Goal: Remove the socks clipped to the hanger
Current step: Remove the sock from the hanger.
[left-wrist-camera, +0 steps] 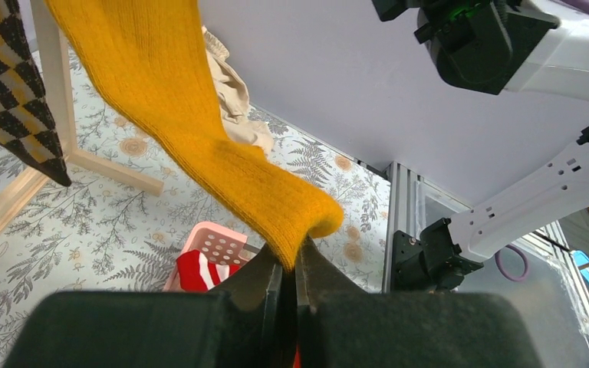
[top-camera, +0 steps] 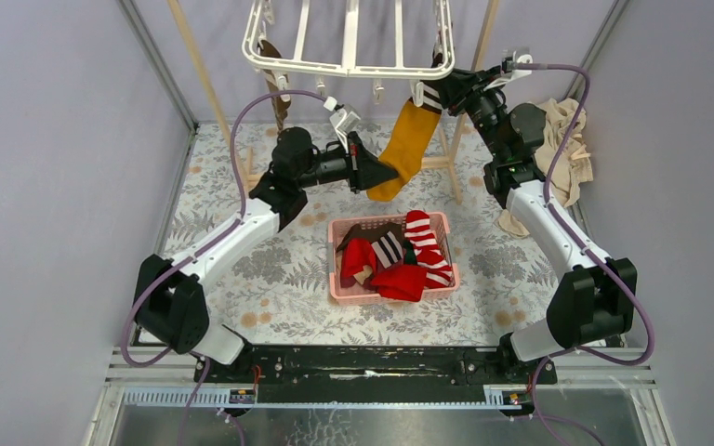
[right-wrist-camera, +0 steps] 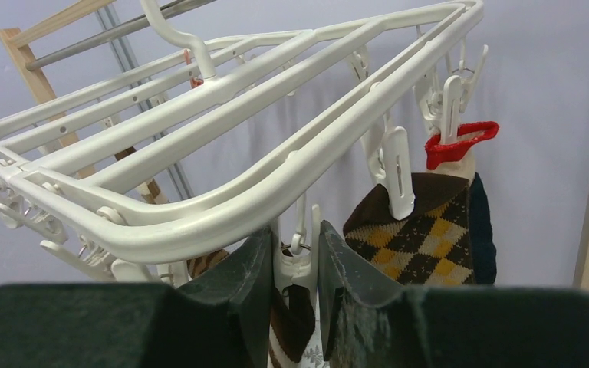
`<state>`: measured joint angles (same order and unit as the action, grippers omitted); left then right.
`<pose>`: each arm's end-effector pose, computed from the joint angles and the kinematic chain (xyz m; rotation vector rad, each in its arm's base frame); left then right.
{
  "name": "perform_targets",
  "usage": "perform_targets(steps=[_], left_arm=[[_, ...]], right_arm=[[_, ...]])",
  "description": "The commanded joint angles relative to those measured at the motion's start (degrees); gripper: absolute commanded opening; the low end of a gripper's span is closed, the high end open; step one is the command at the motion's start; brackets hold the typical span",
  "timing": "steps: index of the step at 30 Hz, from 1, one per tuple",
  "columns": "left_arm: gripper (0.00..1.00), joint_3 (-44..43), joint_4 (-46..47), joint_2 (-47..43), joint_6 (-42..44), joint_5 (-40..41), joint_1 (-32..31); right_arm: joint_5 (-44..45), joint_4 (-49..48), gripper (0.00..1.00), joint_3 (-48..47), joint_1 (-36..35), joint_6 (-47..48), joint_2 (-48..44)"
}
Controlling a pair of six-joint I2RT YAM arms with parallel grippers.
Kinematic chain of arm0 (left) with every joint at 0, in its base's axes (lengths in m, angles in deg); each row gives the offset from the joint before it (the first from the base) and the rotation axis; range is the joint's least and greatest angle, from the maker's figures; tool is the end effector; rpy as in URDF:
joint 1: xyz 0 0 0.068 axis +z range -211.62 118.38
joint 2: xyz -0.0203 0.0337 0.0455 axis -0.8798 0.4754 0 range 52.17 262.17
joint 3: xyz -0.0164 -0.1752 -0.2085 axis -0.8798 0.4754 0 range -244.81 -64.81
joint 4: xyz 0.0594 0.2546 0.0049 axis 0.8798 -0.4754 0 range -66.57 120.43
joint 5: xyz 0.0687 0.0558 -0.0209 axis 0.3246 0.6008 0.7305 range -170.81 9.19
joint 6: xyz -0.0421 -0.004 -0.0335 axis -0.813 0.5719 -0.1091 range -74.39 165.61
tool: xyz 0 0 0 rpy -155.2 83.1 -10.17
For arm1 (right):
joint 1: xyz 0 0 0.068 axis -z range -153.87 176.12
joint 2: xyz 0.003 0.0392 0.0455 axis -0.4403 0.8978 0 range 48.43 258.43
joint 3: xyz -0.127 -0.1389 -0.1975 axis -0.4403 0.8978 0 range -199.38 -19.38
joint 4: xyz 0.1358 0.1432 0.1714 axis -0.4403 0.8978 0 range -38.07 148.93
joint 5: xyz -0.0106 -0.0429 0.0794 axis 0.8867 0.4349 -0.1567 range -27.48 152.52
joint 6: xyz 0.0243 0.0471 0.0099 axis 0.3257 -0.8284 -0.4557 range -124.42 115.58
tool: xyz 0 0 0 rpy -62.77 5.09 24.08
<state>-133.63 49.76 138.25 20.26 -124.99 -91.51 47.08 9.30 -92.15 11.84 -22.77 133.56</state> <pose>0.2938 -0.1977 0.3651 0.7254 1.5488 -1.3247 0.3302 0.0939 0.4374 -0.2117 1.0643 0.6542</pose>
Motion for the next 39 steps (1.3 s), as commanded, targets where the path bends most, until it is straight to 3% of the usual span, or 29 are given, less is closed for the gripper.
perform_targets(steps=[1,6,10,12,13,25,28,30,33,38,39], left_arm=[[0.09,0.88,-1.63,-3.86,1.07,-0.99,0.01],[0.09,3.69,-5.52,-7.61,2.5,0.28,0.03],[0.09,5.47,-7.33,-10.3,3.15,1.15,0.01],[0.09,5.8,-7.15,-10.75,2.84,1.21,0.01],[0.09,5.75,-7.12,-10.76,2.69,1.14,0.01],[0.09,4.81,-5.09,-8.77,1.64,0.33,0.01],[0.09,4.92,-4.5,-8.57,1.35,0.24,0.01],[0.09,4.72,-4.52,-8.41,1.35,0.16,0.03],[0.09,4.66,-4.97,-8.62,1.42,-0.06,0.01],[0.09,4.62,-6.1,-10.2,1.02,-0.46,0.0],[0.09,4.61,-5.57,-10.54,0.16,-1.02,0.01]], right_arm=[[1.6,-4.03,0.04,0.34,-0.31,-0.63,-1.59],[1.75,-3.64,0.01,-0.17,-0.3,-1.57,-0.88],[1.01,-3.3,0.09,-0.63,-0.3,-2.64,-0.36],[0.87,-4.15,0.28,-0.47,-0.22,-3.69,-0.07],[0.58,-4.13,0.32,-0.72,-0.22,-3.9,0.07],[2.01,-4.92,0.45,-1.11,-0.22,-4.2,-0.27],[2.0,-5.19,0.43,-1.35,-0.22,-4.23,-0.01],[2.23,-5.72,0.19,-1.17,-0.22,-4.54,0.04],[2.11,-5.8,0.02,-1.01,-0.22,-4.69,0.09],[1.82,-5.64,0.0,-0.65,-0.22,-4.86,0.06],[1.84,-5.24,0.1,-0.69,-0.22,-5.11,-0.02]])
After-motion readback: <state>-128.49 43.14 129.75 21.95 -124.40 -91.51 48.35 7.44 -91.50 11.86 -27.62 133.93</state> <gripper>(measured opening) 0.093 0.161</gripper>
